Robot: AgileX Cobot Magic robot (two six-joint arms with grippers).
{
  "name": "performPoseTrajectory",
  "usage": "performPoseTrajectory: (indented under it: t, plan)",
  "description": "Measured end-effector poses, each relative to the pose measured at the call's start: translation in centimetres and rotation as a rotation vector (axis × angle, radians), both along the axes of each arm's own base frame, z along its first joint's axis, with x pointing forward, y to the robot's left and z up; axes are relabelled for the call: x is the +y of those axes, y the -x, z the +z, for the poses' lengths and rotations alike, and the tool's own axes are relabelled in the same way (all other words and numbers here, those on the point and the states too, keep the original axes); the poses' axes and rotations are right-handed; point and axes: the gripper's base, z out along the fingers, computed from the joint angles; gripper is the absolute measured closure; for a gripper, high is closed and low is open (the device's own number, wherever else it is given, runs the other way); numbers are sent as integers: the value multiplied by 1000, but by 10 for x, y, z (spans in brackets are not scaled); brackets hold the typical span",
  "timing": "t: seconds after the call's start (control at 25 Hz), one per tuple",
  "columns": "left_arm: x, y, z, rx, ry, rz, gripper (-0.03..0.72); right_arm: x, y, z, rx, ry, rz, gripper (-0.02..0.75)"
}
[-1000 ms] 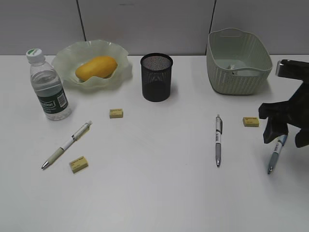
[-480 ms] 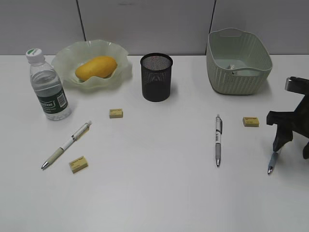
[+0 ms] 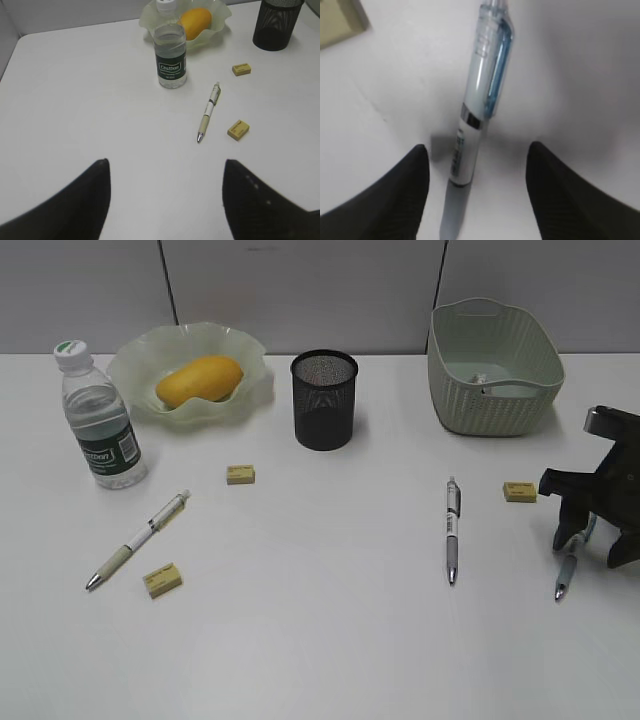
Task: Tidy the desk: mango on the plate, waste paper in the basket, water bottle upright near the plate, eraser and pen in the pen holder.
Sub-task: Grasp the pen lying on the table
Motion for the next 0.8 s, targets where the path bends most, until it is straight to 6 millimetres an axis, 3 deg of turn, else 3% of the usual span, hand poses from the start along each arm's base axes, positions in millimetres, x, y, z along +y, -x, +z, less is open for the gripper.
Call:
performPoseTrajectory:
  t: [0.32, 0.64, 0.8]
  plan:
    - [0, 0, 0, 0, 0, 0, 157, 1, -11, -9, 25, -5, -11, 310]
    - [0, 0, 0, 0, 0, 0, 157, 1, -11, -10, 42, -4, -7, 599]
    - [0, 0, 0, 0, 0, 0, 157, 1, -11, -10, 44, -1, 17, 618]
